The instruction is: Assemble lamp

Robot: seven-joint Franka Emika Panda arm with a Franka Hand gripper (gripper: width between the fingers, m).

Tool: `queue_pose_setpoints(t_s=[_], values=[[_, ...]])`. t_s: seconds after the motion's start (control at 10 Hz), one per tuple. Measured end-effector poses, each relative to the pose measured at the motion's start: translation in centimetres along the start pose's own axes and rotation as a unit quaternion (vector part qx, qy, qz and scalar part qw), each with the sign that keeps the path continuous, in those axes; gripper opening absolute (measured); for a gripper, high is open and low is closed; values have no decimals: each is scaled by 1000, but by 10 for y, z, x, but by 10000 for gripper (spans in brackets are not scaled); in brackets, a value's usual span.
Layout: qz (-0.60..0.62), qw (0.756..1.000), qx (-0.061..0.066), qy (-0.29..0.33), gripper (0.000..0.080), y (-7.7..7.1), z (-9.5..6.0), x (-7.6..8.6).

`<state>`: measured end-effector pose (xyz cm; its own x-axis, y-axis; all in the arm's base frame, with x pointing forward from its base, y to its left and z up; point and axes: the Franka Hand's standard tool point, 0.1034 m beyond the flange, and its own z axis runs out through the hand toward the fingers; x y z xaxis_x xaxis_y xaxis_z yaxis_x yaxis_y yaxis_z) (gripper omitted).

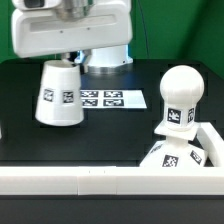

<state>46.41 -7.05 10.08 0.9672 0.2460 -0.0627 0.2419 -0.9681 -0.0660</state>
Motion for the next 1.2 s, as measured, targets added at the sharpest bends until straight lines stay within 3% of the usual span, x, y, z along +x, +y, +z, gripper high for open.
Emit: queue_pose_setpoints(t_s=[0.2, 0.3, 0.6, 0.8, 1.2], values=[[43, 999, 11, -17, 45, -37, -20, 26], [55, 998, 14, -19, 45, -54, -38, 47], [108, 994, 19, -26, 45, -84, -88, 99], [142, 989, 31, -21, 45, -91, -118, 133], [132, 991, 30, -16, 45, -89, -115, 133]])
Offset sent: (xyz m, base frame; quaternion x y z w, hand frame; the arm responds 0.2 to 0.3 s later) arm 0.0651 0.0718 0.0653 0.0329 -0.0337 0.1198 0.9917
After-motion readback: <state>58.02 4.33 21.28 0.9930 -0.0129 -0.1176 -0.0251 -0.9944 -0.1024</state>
